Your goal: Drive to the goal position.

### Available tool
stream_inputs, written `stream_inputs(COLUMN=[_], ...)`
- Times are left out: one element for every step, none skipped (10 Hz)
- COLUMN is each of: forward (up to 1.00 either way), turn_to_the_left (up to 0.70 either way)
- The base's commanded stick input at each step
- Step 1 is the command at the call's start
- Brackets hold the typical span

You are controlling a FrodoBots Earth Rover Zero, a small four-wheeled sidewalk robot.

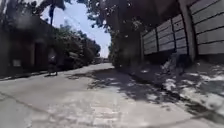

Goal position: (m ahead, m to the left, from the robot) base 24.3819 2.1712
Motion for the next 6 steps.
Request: stream_inputs(forward=[1.0, 1.0, 1.0, 1.0, 1.0, 1.0], turn_to_the_left=[0.0, 0.0, 0.0, 0.0, 0.0, 0.0])
